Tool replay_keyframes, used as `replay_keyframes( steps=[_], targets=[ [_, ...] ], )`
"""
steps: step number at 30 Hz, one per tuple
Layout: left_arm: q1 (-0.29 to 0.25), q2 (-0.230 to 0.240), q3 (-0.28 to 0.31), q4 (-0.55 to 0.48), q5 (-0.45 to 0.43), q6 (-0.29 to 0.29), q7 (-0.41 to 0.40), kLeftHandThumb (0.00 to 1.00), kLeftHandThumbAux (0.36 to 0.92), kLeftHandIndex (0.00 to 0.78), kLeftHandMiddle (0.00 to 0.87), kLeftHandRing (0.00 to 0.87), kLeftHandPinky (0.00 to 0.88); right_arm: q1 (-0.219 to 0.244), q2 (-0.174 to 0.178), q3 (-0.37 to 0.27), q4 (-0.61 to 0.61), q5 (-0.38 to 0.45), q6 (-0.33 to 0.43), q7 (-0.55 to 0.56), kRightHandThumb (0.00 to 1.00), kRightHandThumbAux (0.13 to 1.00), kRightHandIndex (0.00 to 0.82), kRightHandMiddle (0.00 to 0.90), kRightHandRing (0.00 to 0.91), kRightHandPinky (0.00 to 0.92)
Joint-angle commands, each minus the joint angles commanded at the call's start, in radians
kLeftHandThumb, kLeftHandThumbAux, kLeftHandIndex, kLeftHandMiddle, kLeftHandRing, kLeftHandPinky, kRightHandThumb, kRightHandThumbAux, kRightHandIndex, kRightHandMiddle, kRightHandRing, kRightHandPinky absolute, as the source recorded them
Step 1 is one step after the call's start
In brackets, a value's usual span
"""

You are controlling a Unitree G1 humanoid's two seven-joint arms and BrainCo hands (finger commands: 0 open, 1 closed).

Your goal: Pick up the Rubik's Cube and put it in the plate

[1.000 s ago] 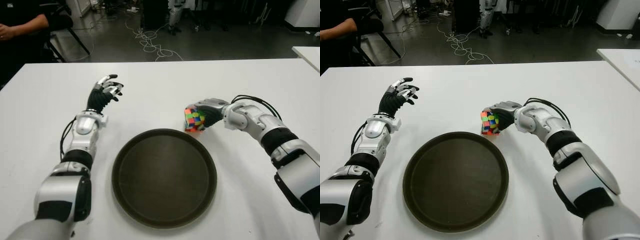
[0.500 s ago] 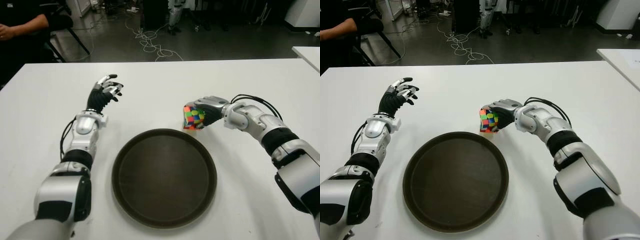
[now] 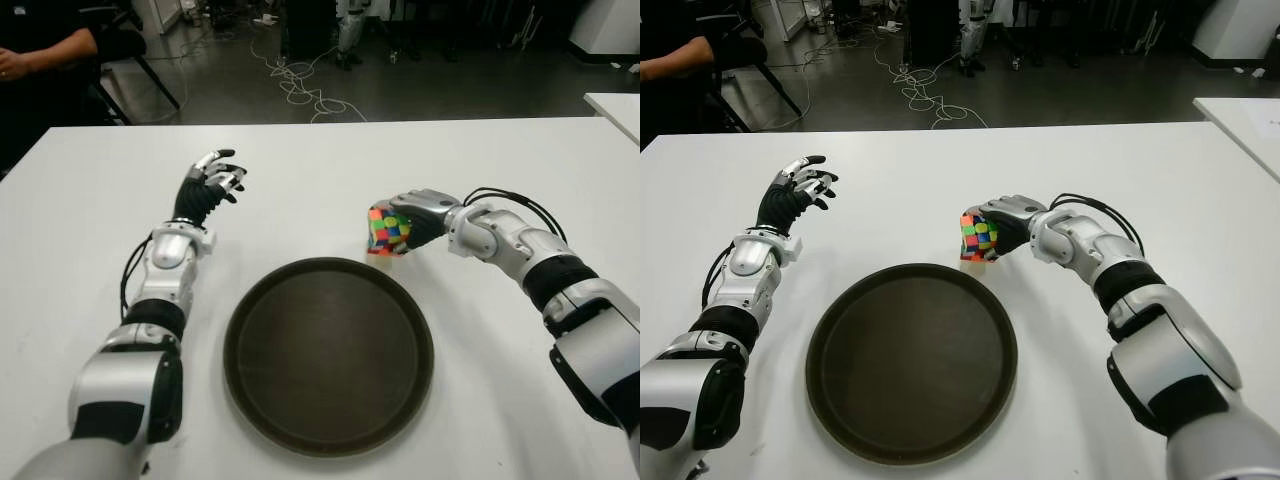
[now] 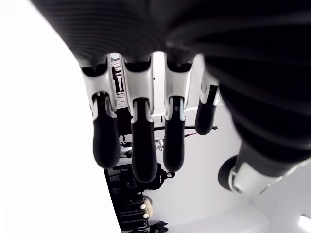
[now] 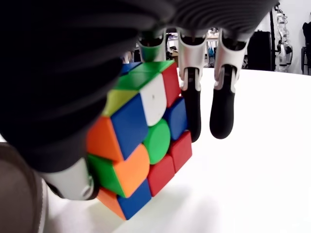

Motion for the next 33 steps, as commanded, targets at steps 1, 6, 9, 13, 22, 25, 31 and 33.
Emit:
replay_keyframes(
  steps=[1,6,9,13,22,25,31,33],
  targets=[
    [0.000,0.000,0.000,0.000,0.000,-0.001,0.001,0.294,0.624,0.222,0.391,0.476,0.536,0.001,0.000,-0.001,0.000,0.001,0.001,-0.005,0.689,0.738,0.414,0.497,0.525,0.519],
    [0.000,-0.001,0.000,0.000,0.000,0.002,0.004,0.300,0.631,0.218,0.391,0.479,0.538,0.006,-0.003,-0.011,-0.001,0.006,-0.003,-0.047,0.689,0.738,0.414,0.494,0.525,0.529],
    [-0.001,-0.002,0.001,0.001,-0.001,0.003,0.004,0.301,0.629,0.218,0.391,0.478,0.536,0.010,-0.007,-0.020,-0.002,0.010,-0.006,-0.087,0.690,0.738,0.414,0.496,0.534,0.543],
    [-0.002,-0.002,0.002,0.000,-0.003,0.005,0.002,0.304,0.632,0.218,0.396,0.481,0.545,0.019,-0.014,-0.035,-0.010,0.011,-0.008,-0.147,0.690,0.738,0.414,0.495,0.537,0.552],
    [-0.005,-0.001,0.002,0.005,-0.002,0.010,0.003,0.304,0.634,0.218,0.407,0.490,0.556,0.031,-0.031,-0.066,-0.047,0.012,-0.001,-0.241,0.689,0.737,0.414,0.523,0.566,0.577],
    [-0.004,-0.002,0.004,0.004,-0.005,0.010,-0.001,0.309,0.638,0.219,0.405,0.488,0.554,0.041,-0.030,-0.080,-0.059,0.015,-0.001,-0.287,0.689,0.738,0.414,0.534,0.580,0.588],
    [-0.003,-0.002,0.005,0.003,-0.006,0.011,0.000,0.318,0.637,0.222,0.397,0.483,0.549,0.067,-0.038,-0.123,-0.109,0.054,-0.040,-0.301,0.690,0.737,0.415,0.582,0.634,0.645],
    [-0.003,-0.002,0.006,0.003,-0.006,0.011,0.001,0.317,0.636,0.224,0.400,0.484,0.548,0.081,-0.036,-0.142,-0.129,0.076,-0.061,-0.291,0.690,0.736,0.416,0.601,0.655,0.668]
  ],
)
